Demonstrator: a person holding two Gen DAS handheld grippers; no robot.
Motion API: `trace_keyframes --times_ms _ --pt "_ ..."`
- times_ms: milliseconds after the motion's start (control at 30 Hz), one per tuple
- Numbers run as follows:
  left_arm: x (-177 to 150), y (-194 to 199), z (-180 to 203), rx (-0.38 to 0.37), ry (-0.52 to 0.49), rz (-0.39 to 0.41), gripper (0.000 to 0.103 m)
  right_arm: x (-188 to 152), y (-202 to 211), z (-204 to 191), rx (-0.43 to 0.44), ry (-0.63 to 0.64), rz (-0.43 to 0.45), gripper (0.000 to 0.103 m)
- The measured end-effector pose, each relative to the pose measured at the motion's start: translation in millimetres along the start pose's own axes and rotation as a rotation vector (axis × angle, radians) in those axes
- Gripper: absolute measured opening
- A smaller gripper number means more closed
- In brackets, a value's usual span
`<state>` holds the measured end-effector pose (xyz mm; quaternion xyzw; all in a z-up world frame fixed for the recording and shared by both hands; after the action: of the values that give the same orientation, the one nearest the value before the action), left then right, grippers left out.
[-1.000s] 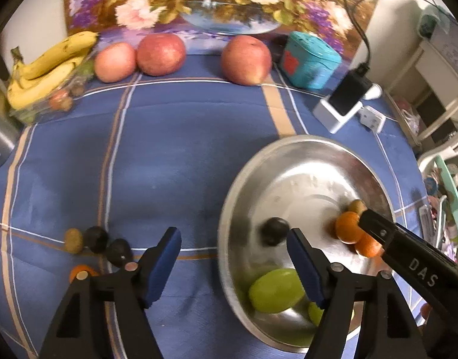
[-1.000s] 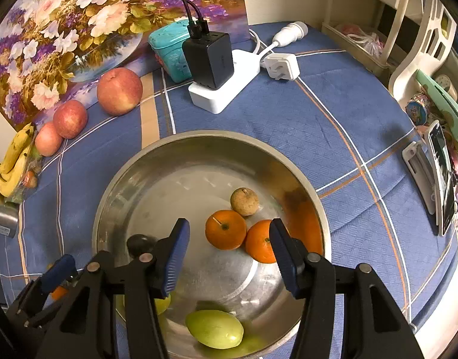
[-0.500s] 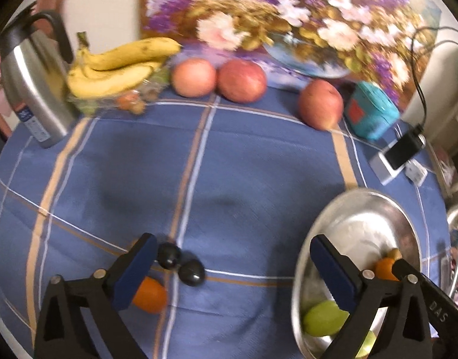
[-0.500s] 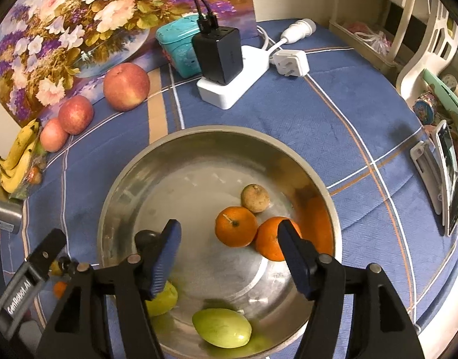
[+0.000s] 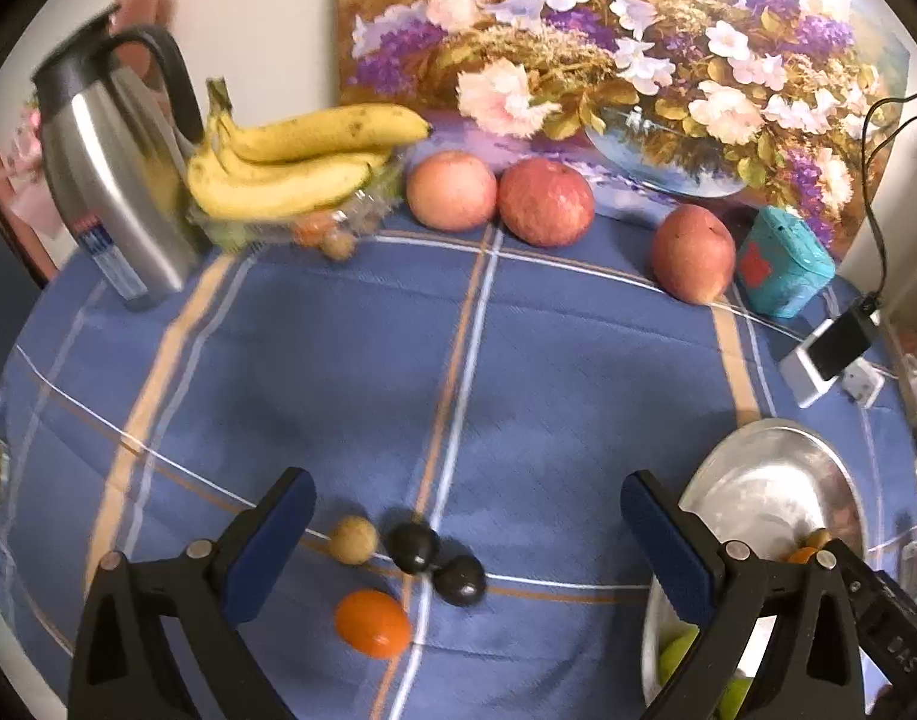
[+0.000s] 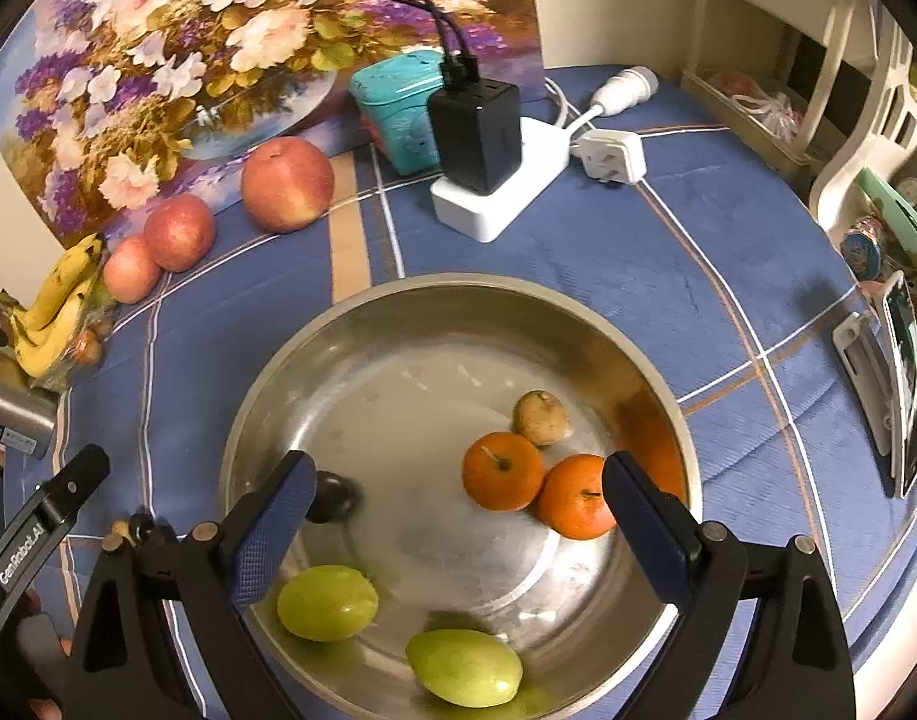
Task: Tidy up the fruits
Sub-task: 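Withdraw both open tools from the bowl back to the remaining fruits on the cloth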
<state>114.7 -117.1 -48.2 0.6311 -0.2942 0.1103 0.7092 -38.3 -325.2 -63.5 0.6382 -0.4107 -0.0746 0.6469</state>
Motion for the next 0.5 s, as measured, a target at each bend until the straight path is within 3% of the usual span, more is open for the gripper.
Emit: trace_keyframes --times_ms 167,300,500 --pt "3 6 2 0.023 -0.031 0.025 0.103 -1 0 -4 0.011 0.002 -0.004 0.096" --pt "2 6 1 0.0 -0.007 0.0 0.103 -3 0 -7 0.015 0.001 -0.007 0.096" --pt "0 3 -8 0.023 0.024 -0.033 0.103 -6 -1 -15 0.019 0.014 -0.016 0.096"
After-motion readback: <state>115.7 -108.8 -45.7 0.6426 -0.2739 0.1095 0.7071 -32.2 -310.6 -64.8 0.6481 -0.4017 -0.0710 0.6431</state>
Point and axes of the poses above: each gripper's, at about its wrist camera, not at the fingertips, and y roughly against the way its jaws point, z to its right, x to its top, the point moved 3 cm from there along -y, roughly the way its jaws point, and after that the axes turned 2 degrees about z, right-handed, at the moved point
